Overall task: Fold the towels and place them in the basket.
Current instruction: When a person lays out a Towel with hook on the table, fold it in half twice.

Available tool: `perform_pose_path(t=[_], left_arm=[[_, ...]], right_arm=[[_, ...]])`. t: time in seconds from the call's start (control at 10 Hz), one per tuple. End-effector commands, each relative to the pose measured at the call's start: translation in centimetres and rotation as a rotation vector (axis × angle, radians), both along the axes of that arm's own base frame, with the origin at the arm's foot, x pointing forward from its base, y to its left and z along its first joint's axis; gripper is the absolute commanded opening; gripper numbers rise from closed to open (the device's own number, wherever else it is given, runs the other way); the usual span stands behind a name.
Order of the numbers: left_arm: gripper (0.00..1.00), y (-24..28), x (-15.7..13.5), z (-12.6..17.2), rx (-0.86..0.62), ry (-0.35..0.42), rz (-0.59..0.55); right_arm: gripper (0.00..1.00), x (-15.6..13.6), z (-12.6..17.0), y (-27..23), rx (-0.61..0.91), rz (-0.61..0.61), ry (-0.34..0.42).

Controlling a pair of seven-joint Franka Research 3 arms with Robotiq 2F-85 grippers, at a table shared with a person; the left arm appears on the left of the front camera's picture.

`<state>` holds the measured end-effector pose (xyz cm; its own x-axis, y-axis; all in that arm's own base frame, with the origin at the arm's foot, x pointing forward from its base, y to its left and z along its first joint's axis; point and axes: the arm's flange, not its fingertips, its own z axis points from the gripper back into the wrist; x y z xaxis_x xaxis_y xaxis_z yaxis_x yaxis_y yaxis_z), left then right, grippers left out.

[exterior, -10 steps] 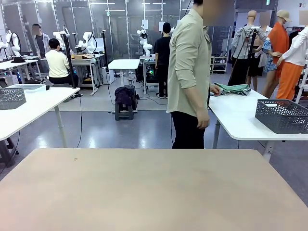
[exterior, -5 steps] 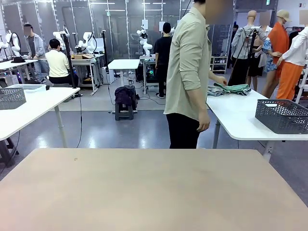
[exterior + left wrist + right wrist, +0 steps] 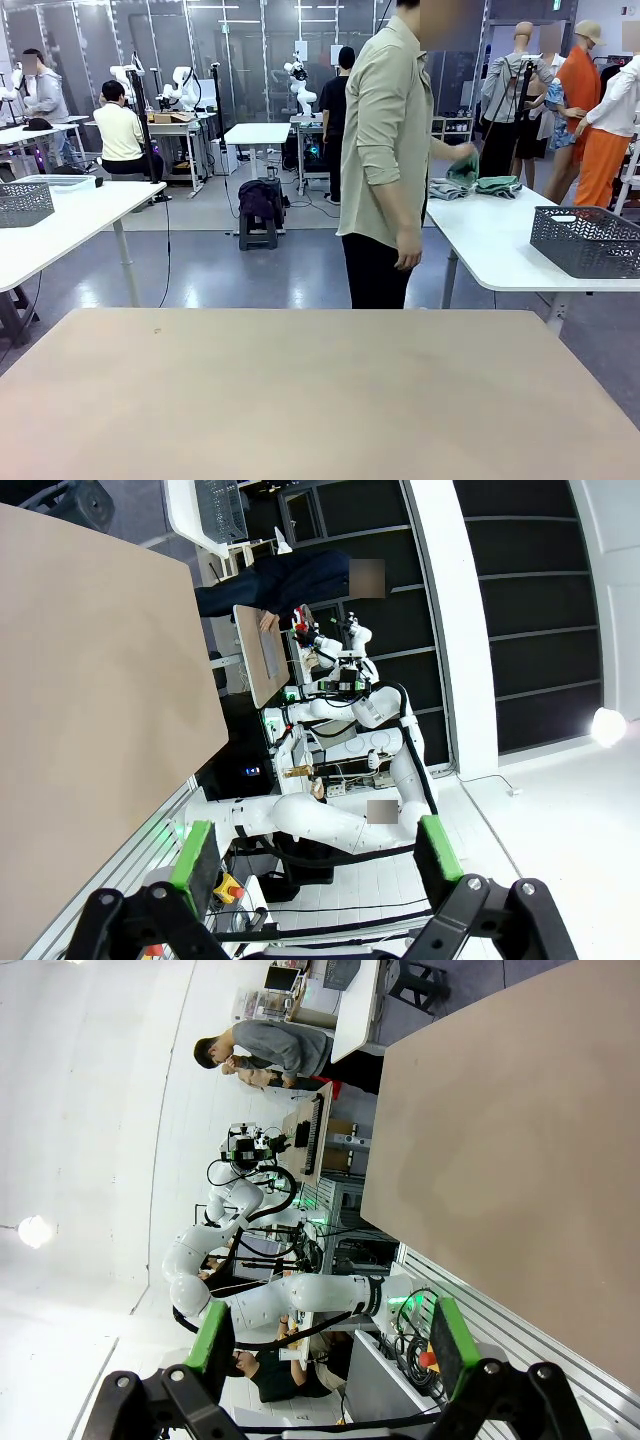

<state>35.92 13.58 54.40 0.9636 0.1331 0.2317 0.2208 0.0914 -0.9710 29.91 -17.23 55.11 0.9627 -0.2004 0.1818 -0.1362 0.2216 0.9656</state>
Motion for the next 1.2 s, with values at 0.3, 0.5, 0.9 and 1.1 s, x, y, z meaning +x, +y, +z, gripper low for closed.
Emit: perform_pose_path(t=[0.3,0.5,0.9,1.1], left_arm=[[1.0,-0.06,-0.03,0.0,-0.004,-0.001,0.0],[1.0,-0.06,-0.03,0.0,-0.004,-0.001,0.0],[1.0,-0.06,-0.03,0.0,-0.004,-0.001,0.0],[1.0,-0.06,-0.03,0.0,-0.004,-0.001,0.0]], right_arm=[[1.0,-0.03,0.08,0.01,0.0,-0.001,-0.002],[1.0,-0.03,0.08,0.01,0.0,-0.001,-0.002],[1.0,-0.03,0.08,0.01,0.0,-0.001,-0.002],[1.0,-0.03,0.08,0.01,0.0,-0.001,-0.002]])
